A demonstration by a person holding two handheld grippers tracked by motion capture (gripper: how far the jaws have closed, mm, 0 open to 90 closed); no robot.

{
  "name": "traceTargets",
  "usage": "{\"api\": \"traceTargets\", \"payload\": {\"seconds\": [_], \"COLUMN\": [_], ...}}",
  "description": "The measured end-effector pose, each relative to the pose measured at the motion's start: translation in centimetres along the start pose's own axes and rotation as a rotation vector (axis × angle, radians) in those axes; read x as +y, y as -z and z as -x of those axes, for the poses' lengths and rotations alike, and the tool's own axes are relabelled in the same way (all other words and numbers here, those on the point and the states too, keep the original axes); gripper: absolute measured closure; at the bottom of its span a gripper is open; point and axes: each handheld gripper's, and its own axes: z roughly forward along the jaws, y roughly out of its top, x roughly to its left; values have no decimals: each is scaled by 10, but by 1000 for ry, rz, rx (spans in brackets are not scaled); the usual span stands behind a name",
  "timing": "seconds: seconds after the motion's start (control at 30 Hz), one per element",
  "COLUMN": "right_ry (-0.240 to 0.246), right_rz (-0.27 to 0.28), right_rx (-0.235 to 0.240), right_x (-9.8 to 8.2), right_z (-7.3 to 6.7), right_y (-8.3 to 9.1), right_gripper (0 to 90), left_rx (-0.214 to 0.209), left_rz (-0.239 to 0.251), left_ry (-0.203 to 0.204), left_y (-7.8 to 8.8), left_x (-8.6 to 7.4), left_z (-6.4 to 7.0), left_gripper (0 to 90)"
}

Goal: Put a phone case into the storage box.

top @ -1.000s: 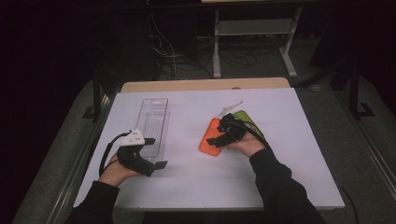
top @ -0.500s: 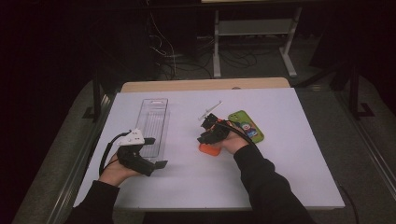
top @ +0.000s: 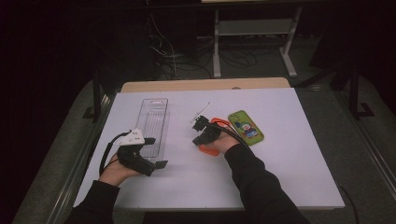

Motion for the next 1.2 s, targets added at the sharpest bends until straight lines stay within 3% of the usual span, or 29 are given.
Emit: {"api": "traceTargets", "payload": {"seconds": [0.23, 0.43, 0.6, 1.2], "right_ry": [34, 49, 52, 55], "right_rz": [-38, -52, -82, -108], "right_rx": [-20, -29, -34, -43], "right_x": [1, -1, -5, -37], "right_z": [-2, -2, -6, -5], "right_y": [-10, -8, -3, 20], "right_gripper": [884, 884, 884, 884], "left_rx": [1, 3, 1, 1], "left_rz": [2, 3, 0, -6], "left_ry": [-4, -2, -6, -6], "left_y": [0, 0, 1, 0], "left_x": [0, 0, 0, 0], "left_z": [0, 0, 0, 1], "left_gripper": [0, 0, 0, 0]}}
